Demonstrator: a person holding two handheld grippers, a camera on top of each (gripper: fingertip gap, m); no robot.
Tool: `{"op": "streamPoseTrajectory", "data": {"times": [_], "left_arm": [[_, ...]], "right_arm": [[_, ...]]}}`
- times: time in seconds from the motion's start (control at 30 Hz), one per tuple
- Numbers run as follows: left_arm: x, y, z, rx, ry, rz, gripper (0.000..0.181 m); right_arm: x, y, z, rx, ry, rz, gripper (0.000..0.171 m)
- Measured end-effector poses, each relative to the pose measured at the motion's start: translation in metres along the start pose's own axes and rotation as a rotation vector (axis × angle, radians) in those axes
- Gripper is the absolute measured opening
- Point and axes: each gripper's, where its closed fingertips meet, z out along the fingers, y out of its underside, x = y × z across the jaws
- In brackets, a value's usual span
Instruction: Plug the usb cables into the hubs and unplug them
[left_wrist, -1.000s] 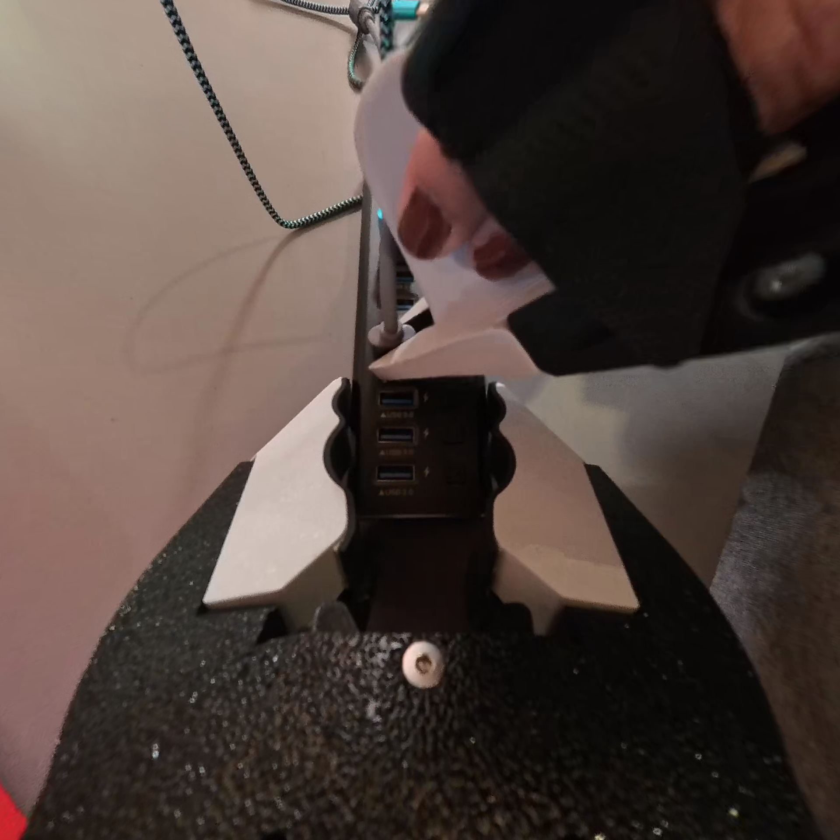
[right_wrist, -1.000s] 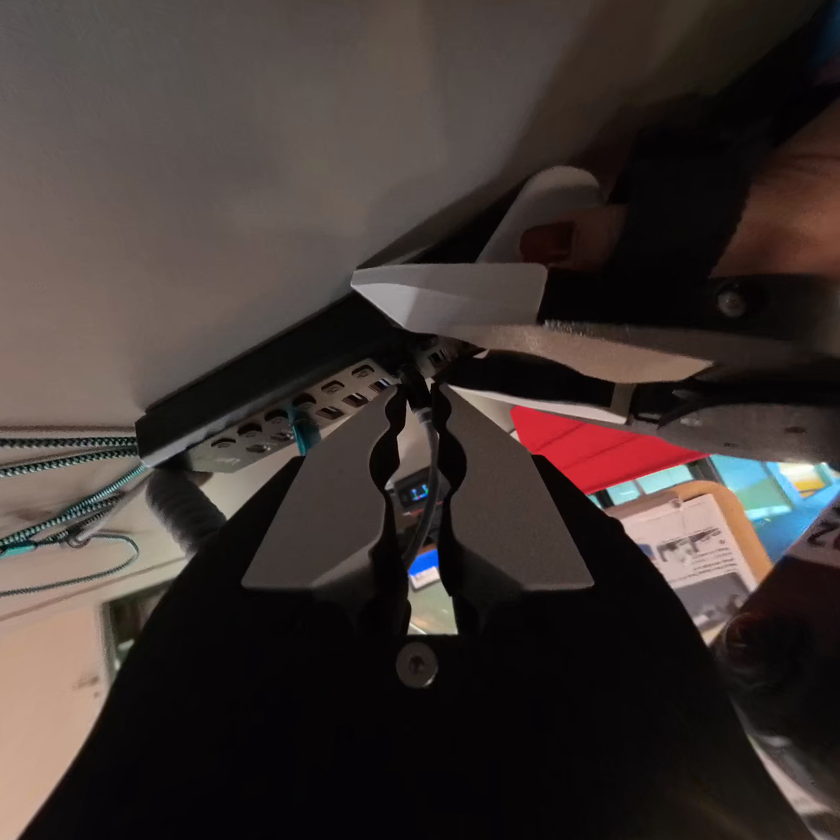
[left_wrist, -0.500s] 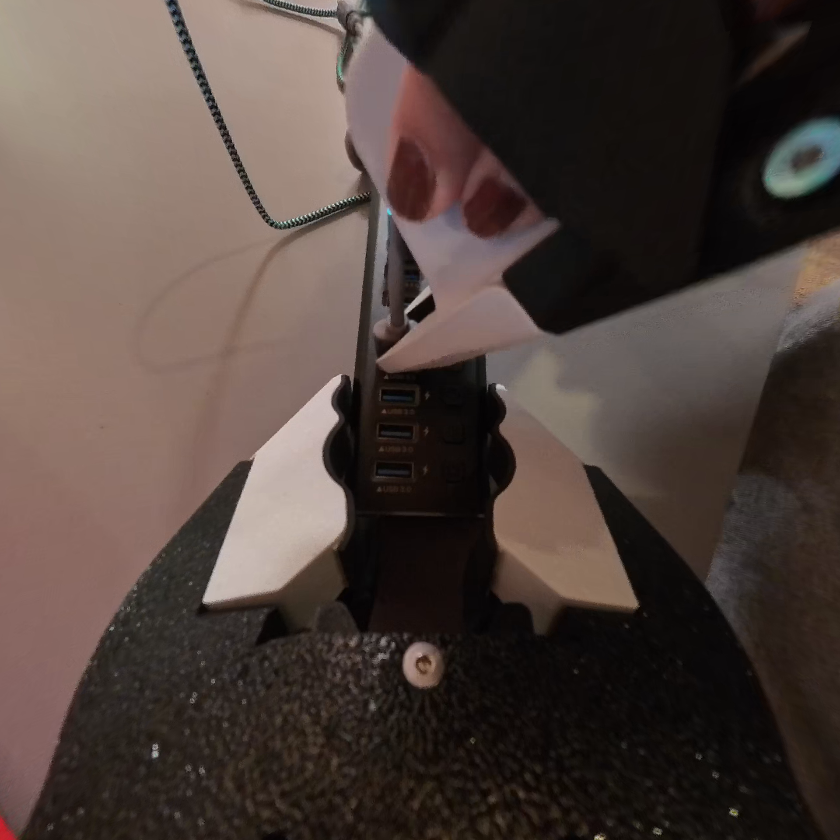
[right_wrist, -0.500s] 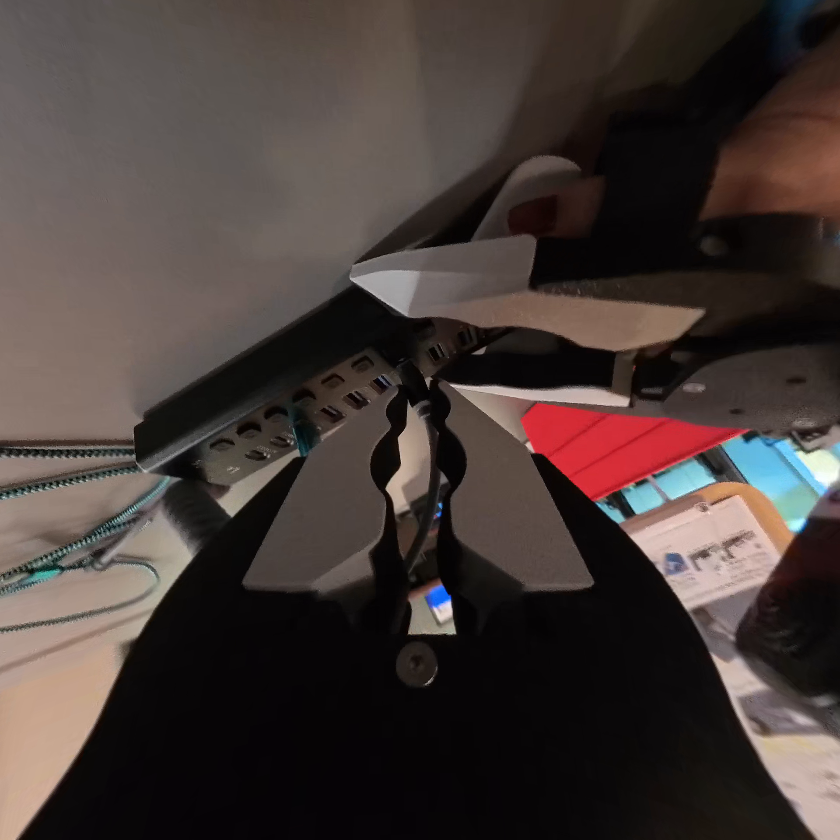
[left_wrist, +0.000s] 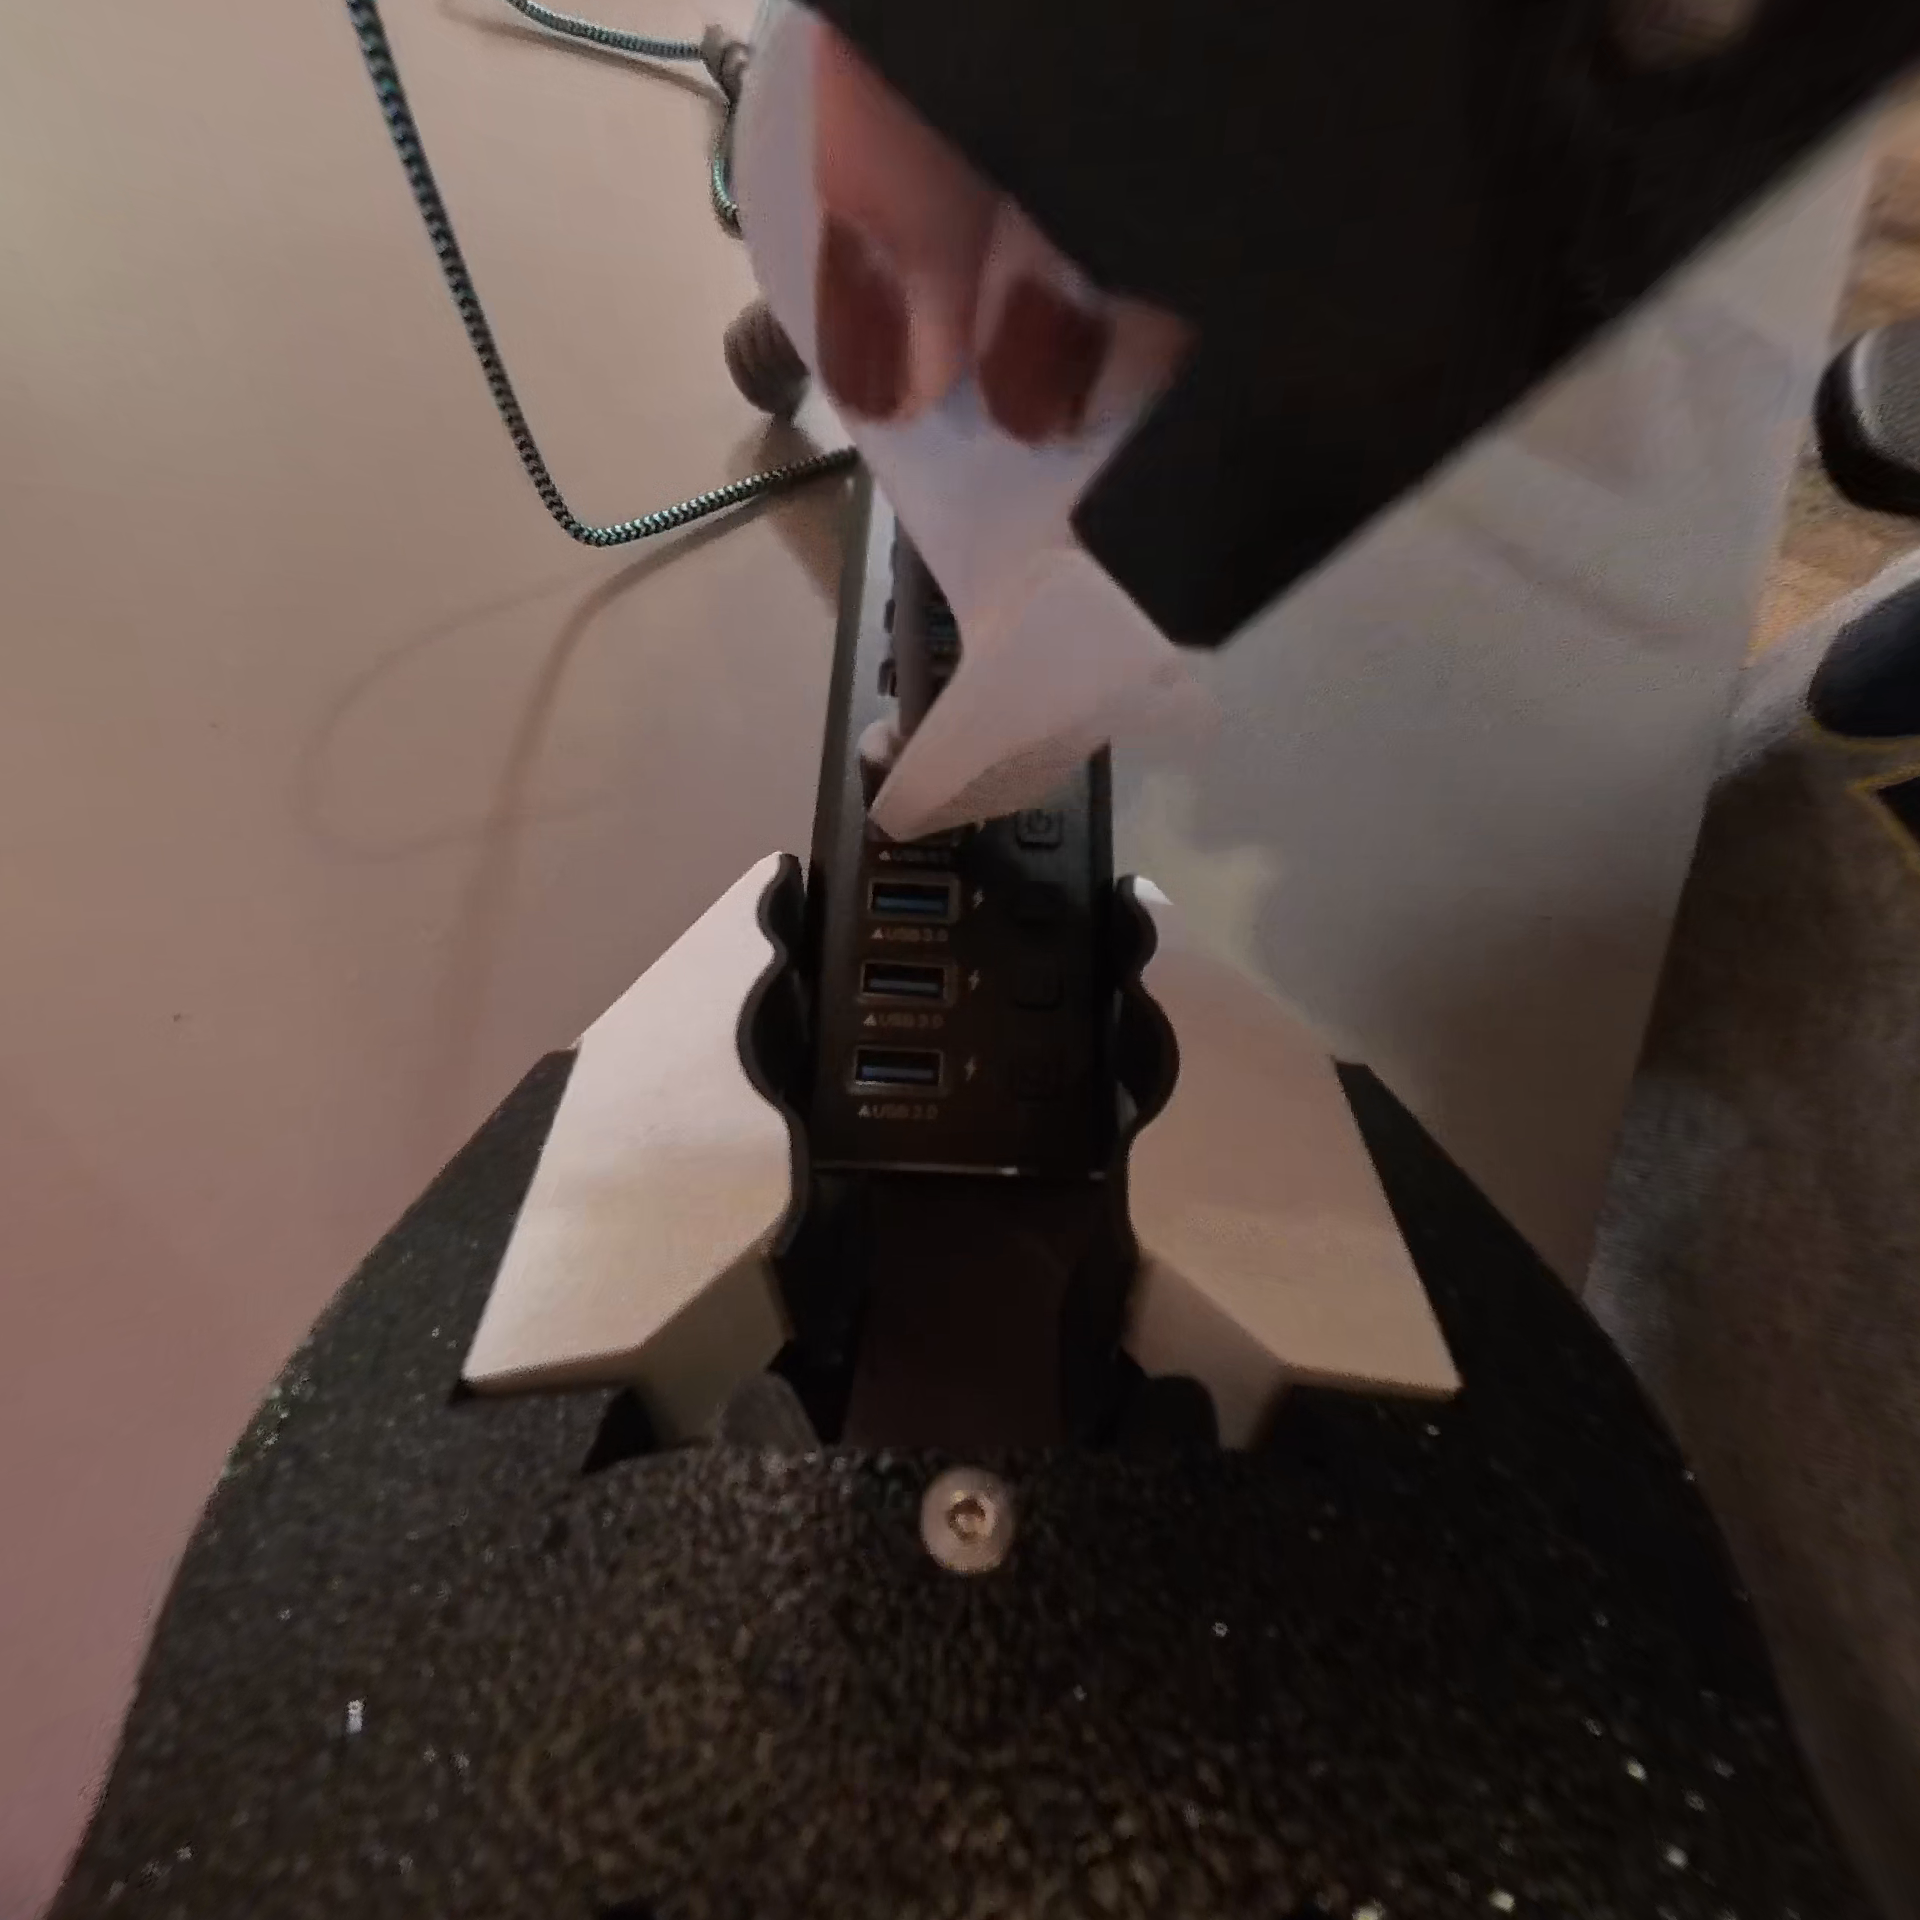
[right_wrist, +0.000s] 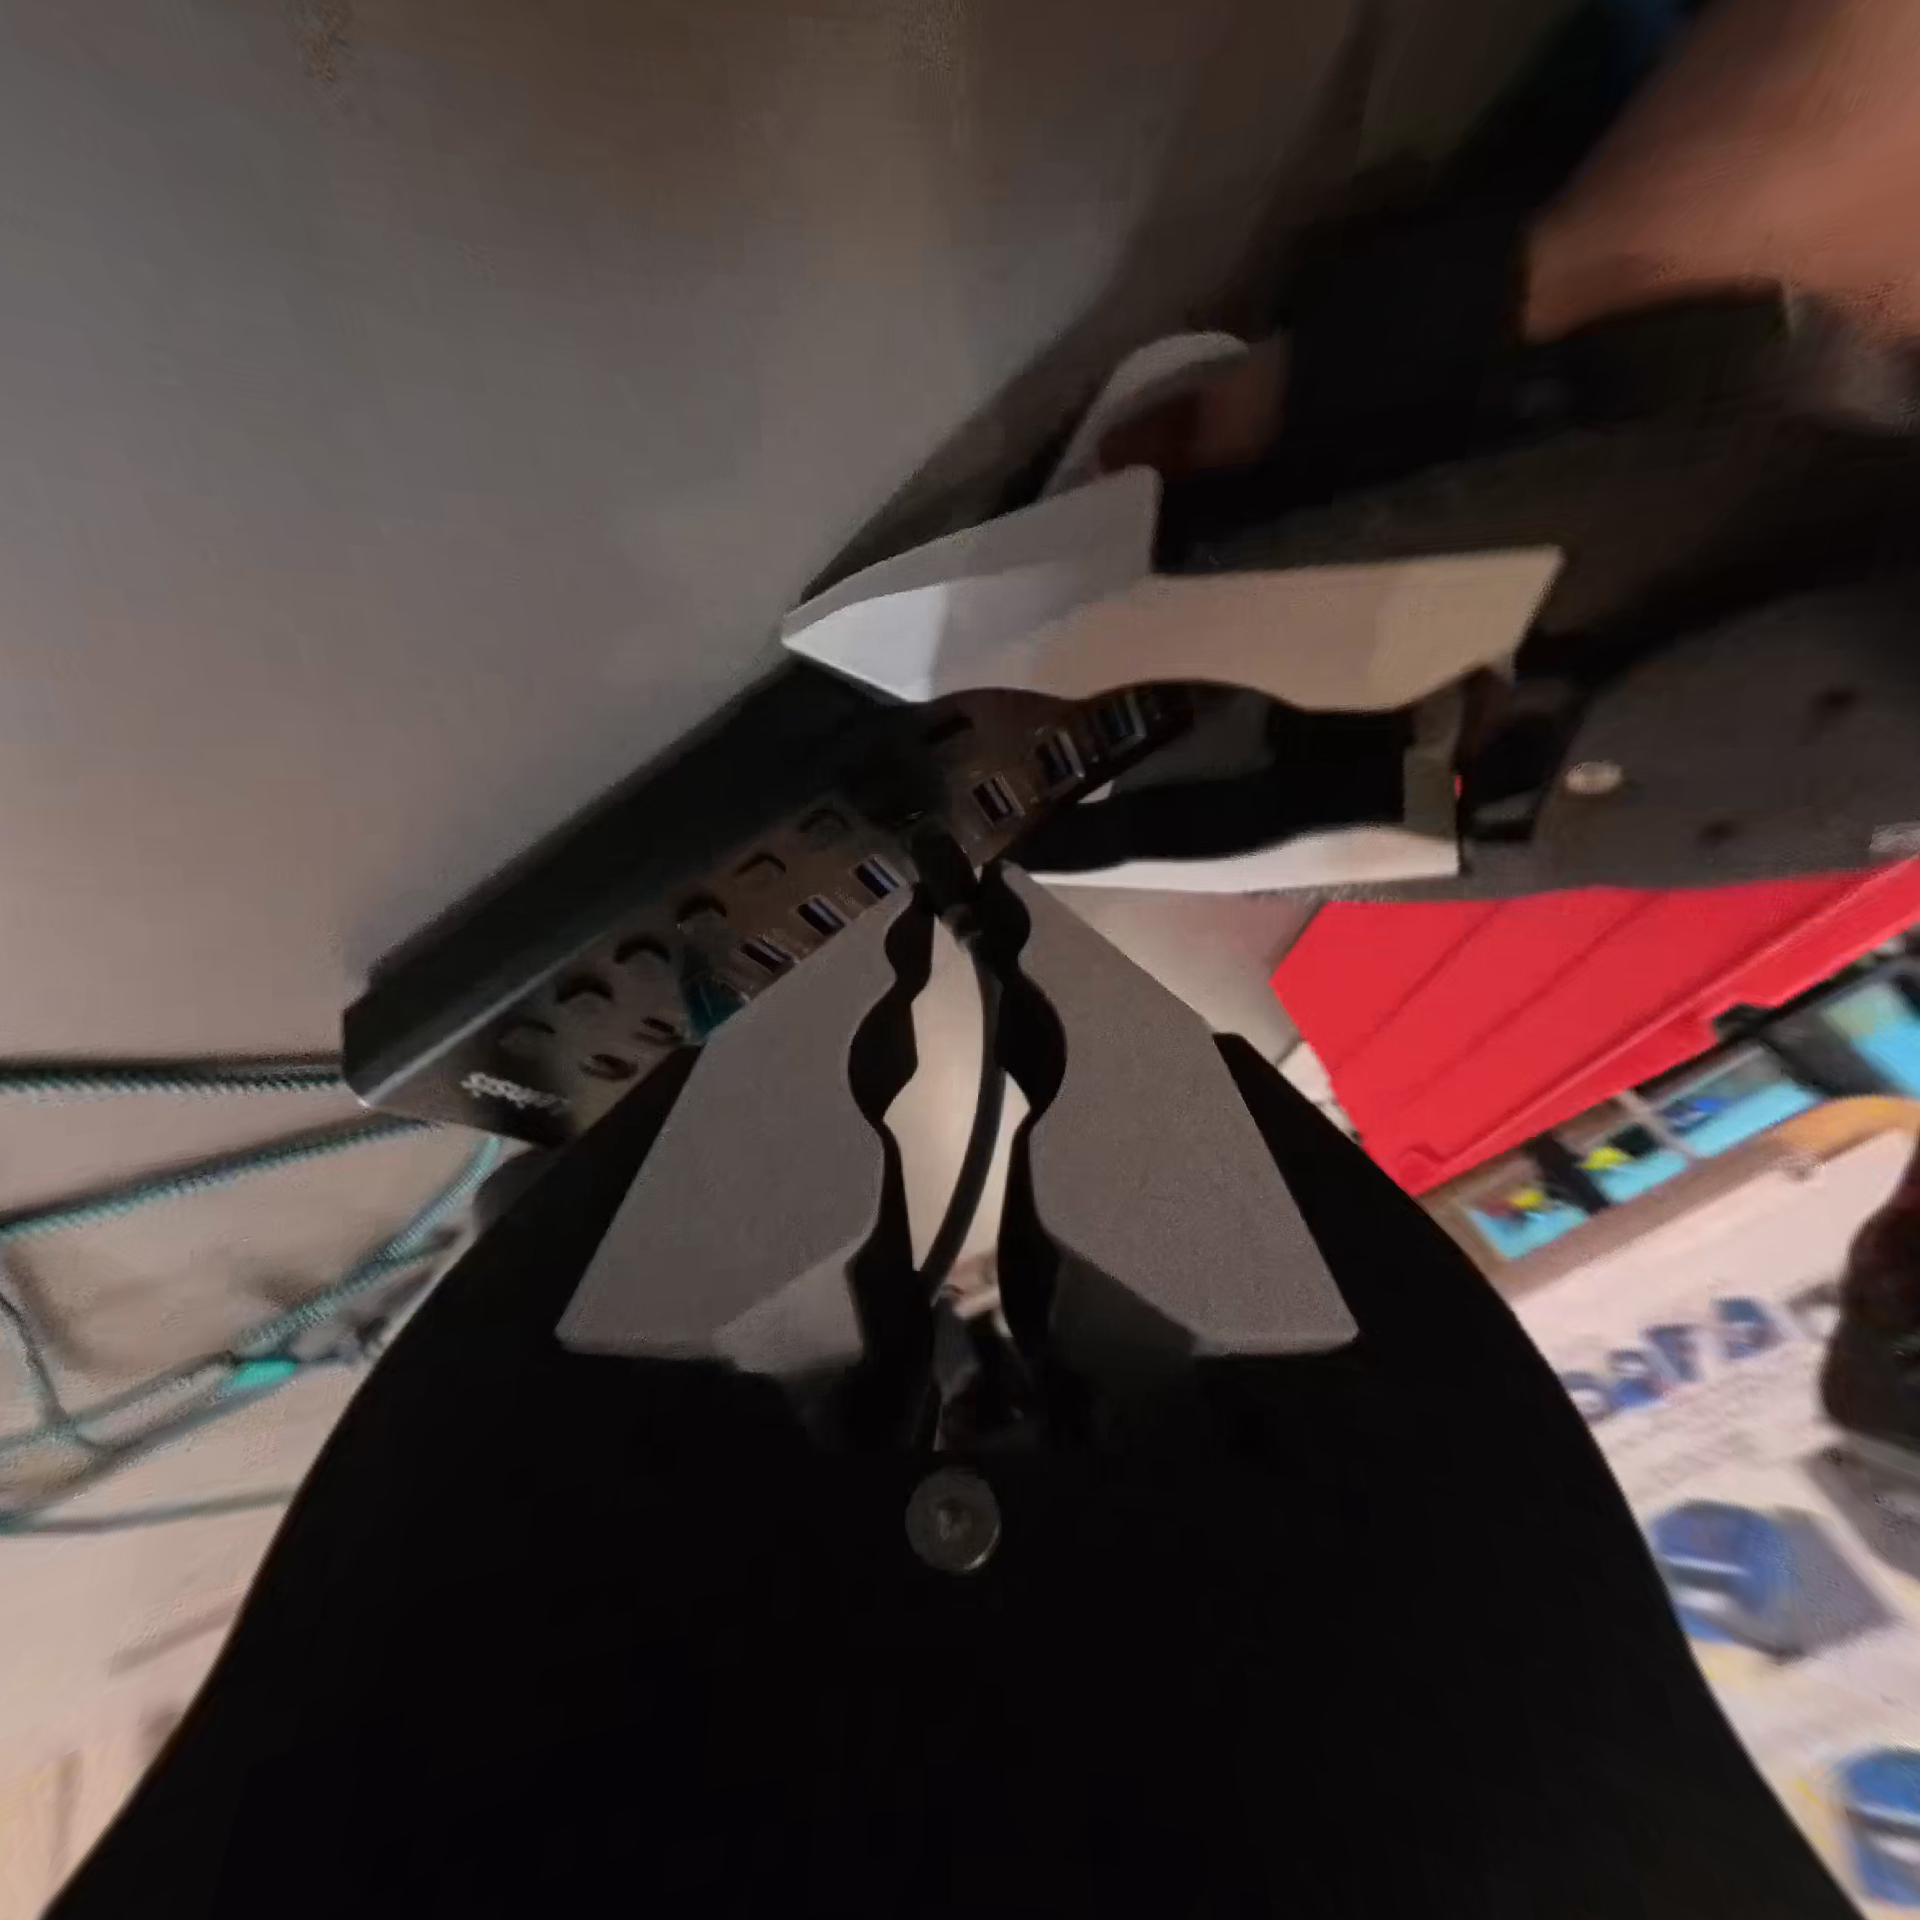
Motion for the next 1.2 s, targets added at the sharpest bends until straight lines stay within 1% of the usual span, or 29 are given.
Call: {"op": "streamPoseTrajectory", "data": {"times": [0.03, 0.13, 0.17, 0.27, 0.3, 0.4, 0.43, 0.47, 0.5, 0.53, 0.6, 0.63, 0.67, 0.73, 0.77, 0.83, 0.87, 0.9, 0.93, 1.0, 1.07, 1.1, 1.17, 1.2], "left_arm": [[0.000, -0.001, 0.000, 0.006, 0.011, -0.013, 0.058], [0.001, -0.001, 0.000, 0.005, 0.010, -0.010, 0.058], [0.001, -0.001, 0.000, 0.002, 0.006, -0.007, 0.058], [0.000, 0.000, 0.002, -0.012, -0.014, 0.010, 0.058], [0.000, 0.000, 0.002, -0.012, -0.015, 0.010, 0.058], [0.000, 0.000, 0.002, -0.012, -0.019, 0.009, 0.058], [0.001, 0.000, 0.002, -0.012, -0.020, 0.008, 0.058], [0.001, 0.000, 0.002, -0.012, -0.019, 0.008, 0.058], [0.000, 0.000, 0.002, -0.012, -0.018, 0.006, 0.058], [0.000, 0.000, 0.002, -0.012, -0.018, 0.006, 0.058], [0.000, 0.000, 0.002, -0.012, -0.018, 0.006, 0.058], [0.000, 0.000, 0.002, -0.012, -0.018, 0.006, 0.058], [0.000, 0.000, 0.002, -0.012, -0.019, 0.007, 0.058], [0.000, 0.000, 0.002, -0.012, -0.019, 0.008, 0.058], [0.000, 0.000, 0.002, -0.012, -0.020, 0.008, 0.058], [0.000, 0.000, 0.002, -0.012, -0.024, 0.005, 0.058], [-0.001, 0.000, 0.002, -0.012, -0.025, 0.004, 0.058], [0.000, 0.000, 0.002, -0.012, -0.024, 0.005, 0.058], [-0.001, 0.000, 0.002, -0.012, -0.023, 0.004, 0.058], [0.000, 0.000, 0.002, -0.013, -0.022, 0.003, 0.058], [0.000, 0.000, 0.002, -0.012, -0.023, 0.002, 0.058], [-0.001, 0.000, 0.002, -0.012, -0.023, 0.002, 0.058], [-0.001, 0.000, 0.002, -0.012, -0.021, 0.002, 0.058], [0.000, 0.000, 0.002, -0.012, -0.021, 0.003, 0.058]], "right_arm": [[0.000, 0.000, 0.000, 0.027, 0.004, 0.043, 0.009], [0.000, 0.000, -0.001, 0.050, 0.015, 0.100, 0.009], [0.000, 0.000, -0.001, 0.039, 0.020, 0.081, 0.008], [0.000, 0.000, 0.000, -0.073, 0.021, -0.078, 0.008], [0.000, 0.000, 0.001, -0.081, 0.022, -0.083, 0.008], [-0.001, 0.001, 0.000, -0.046, -0.022, 0.067, 0.015], [0.001, 0.007, 0.000, -0.073, -0.029, 0.104, 0.017], [0.002, 0.018, 0.001, -0.129, -0.031, 0.122, 0.032], [-0.001, 0.028, 0.003, -0.173, -0.039, 0.129, 0.038], [-0.005, 0.030, 0.005, -0.174, -0.052, 0.125, 0.036], [-0.008, 0.024, 0.007, -0.155, -0.044, 0.100, 0.022], [-0.005, 0.024, 0.007, -0.175, -0.013, 0.078, 0.013], [0.002, 0.025, 0.006, -0.190, 0.034, 0.051, 0.009], [0.008, 0.024, 0.003, -0.186, 0.061, 0.044, 0.002], [0.012, 0.030, -0.002, -0.188, 0.079, 0.064, 0.000], [0.018, 0.059, -0.020, -0.214, 0.098, 0.181, 0.000], [0.014, 0.063, -0.027, -0.175, 0.072, 0.257, 0.000], [0.006, 0.061, -0.029, -0.142, 0.035, 0.301, 0.000], [-0.004, 0.059, -0.029, -0.147, 0.001, 0.290, 0.000], [-0.010, 0.053, -0.026, -0.156, -0.007, 0.282, 0.000], [-0.008, 0.043, -0.024, -0.096, -0.009, 0.382, 0.000], [-0.005, 0.038, -0.023, -0.059, -0.012, 0.440, 0.015], [-0.002, 0.025, -0.019, 0.016, -0.047, 0.558, 0.032], [-0.001, 0.018, -0.016, 0.060, -0.070, 0.614, 0.036]]}}
